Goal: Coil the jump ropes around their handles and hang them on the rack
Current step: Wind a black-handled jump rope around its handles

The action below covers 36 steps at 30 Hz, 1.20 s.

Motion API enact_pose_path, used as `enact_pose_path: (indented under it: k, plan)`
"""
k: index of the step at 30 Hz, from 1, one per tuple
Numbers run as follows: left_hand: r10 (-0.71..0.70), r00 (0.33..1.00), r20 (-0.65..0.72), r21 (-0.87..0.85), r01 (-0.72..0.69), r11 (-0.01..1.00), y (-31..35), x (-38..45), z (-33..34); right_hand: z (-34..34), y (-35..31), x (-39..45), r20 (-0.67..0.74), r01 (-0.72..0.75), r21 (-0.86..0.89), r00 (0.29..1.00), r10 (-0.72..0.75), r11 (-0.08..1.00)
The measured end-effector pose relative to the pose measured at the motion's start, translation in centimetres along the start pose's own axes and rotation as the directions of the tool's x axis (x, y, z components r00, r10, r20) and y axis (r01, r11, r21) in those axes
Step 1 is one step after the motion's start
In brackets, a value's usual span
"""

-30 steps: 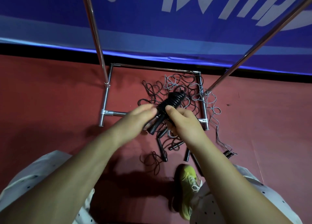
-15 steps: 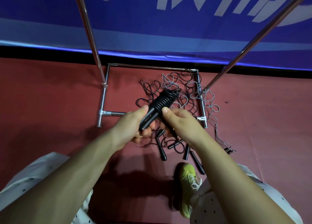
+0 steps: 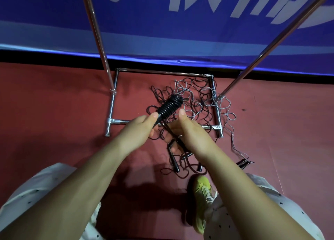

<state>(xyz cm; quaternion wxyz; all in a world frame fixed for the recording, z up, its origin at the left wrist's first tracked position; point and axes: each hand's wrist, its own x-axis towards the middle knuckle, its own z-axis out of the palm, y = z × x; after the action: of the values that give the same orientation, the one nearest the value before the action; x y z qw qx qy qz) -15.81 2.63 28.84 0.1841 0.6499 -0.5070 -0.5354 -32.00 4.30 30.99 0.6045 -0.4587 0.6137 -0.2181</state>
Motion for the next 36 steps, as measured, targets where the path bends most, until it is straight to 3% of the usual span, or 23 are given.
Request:
enact_pose_path:
  k: [3, 6, 11, 13, 16, 20, 21, 23, 26, 29, 33, 36]
  plan:
    - [0.04, 0.999, 0.019, 0.095, -0.042, 0.995, -0.2, 0.2, -0.2, 0.1, -0.1, 0.1, 0.022, -0.043, 0.084, 0.999, 0.041, 0.996]
    - [0.076, 0.995, 0.059, 0.144, -0.084, 0.986, -0.2, 0.1, -0.1, 0.1, -0.1, 0.0, 0.022, -0.022, 0.059, 1.0, 0.021, 0.998]
    - [0.108, 0.988, 0.111, 0.058, -0.115, 0.992, 0.5, -0.6, -0.1, -0.1, 0.0, 0.1, -0.047, 0.049, -0.088, 0.997, -0.053, 0.995]
    - [0.043, 0.966, 0.255, -0.155, -0.004, 0.988, 0.9, -1.0, -0.5, 0.1, 0.2, 0.3, -0.034, 0.121, -0.057, 0.992, -0.123, 0.991]
    - [0.003, 0.801, 0.599, -0.463, 0.344, 0.817, 0.7, -1.0, -1.4, -0.1, 0.0, 0.1, 0.001, 0.235, 0.003, 0.972, -0.235, 0.972]
    - [0.314, 0.507, 0.802, -0.58, 0.54, 0.61, -0.7, -0.7, 0.0, -0.4, -0.3, -0.5, 0.06, 0.321, 0.061, 0.944, -0.325, 0.945]
    - [0.349, 0.483, 0.803, -0.589, 0.555, 0.588, -0.7, -0.8, 0.3, -0.4, -0.4, -0.6, 0.051, 0.326, 0.059, 0.943, -0.329, 0.944]
    - [0.323, 0.527, 0.787, -0.602, 0.539, 0.589, -0.2, -0.8, 0.6, -0.6, -0.5, -0.8, 0.024, 0.346, 0.038, 0.938, -0.347, 0.938]
    - [0.15, 0.72, 0.678, -0.577, 0.395, 0.715, 0.8, -1.0, 0.8, -0.8, -0.4, -1.1, -0.044, 0.365, -0.153, 0.926, -0.376, 0.918]
    - [0.149, 0.842, 0.518, -0.515, 0.168, 0.841, 1.0, -1.0, 0.7, -0.3, -0.3, -1.3, -0.109, 0.352, -0.36, 0.904, -0.414, 0.864]
    - [0.141, 0.936, 0.322, -0.296, -0.042, 0.954, 1.1, -1.1, 0.7, -0.2, -0.2, -1.0, -0.103, 0.221, -0.428, 0.951, -0.29, 0.876]
    - [0.173, 0.967, 0.187, 0.001, -0.176, 0.984, 0.4, -0.7, 0.7, -0.4, 0.0, -0.5, -0.069, 0.118, -0.527, 0.981, -0.18, 0.841]
